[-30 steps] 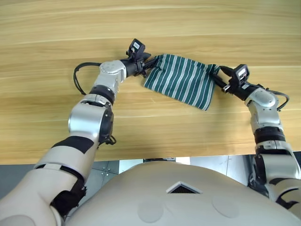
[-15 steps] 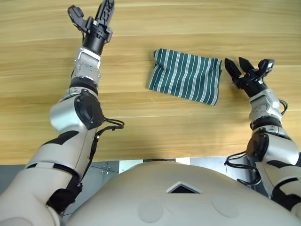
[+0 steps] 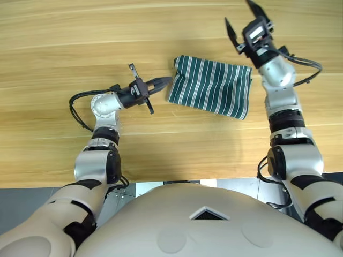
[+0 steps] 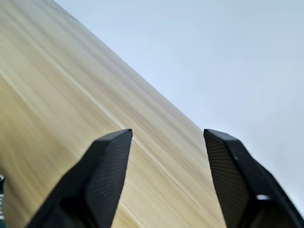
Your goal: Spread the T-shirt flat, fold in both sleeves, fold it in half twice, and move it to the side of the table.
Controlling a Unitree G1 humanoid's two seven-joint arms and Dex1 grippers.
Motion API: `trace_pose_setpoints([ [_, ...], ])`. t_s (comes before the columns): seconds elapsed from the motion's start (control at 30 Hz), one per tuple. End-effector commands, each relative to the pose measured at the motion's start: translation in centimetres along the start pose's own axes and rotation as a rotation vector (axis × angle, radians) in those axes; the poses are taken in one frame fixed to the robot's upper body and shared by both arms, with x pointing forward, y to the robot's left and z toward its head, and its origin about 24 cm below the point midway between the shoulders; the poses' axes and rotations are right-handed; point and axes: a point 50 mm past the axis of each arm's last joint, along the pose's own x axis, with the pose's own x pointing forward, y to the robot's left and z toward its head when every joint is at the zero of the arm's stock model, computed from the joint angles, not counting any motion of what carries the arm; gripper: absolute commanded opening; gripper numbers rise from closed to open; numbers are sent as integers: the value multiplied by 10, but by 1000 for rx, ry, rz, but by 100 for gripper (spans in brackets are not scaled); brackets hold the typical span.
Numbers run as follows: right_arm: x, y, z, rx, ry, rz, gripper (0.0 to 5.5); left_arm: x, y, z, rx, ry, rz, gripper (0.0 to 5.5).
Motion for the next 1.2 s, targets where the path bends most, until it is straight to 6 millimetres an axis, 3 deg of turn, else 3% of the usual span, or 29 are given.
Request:
trace_pose_setpoints([
  [0.03, 14, 25, 25, -147, -94, 134, 211, 9, -1, -8, 125, 154, -8, 0],
  [0.13, 9, 49, 30, -218, -122, 308, 163, 15, -5, -11, 178, 193, -5, 0],
  [0.27, -4, 69, 21, -275, -78, 522, 90, 23, -14, -15, 239, 224, -50, 0],
  [0.43, -10, 78, 2, -324, 46, 669, 1, 27, -35, -23, 395, 289, -254, 0],
  [0.6, -2, 73, -14, -301, 184, 636, 1, 22, -67, -28, 526, 271, -525, 0],
  [0.73, 5, 74, -22, -197, 274, 597, 1, 19, -78, -42, 624, 356, -610, 0],
  [0.87, 8, 69, -34, -60, 388, 535, 1, 6, -80, -62, 750, 515, -660, 0],
  [1.07, 2, 78, -41, 137, 418, 523, 1, -2, -75, -72, 821, 607, -635, 0],
  [1.2, -10, 86, -45, 101, 409, 585, 1, -6, -61, -74, 864, 662, -606, 0],
])
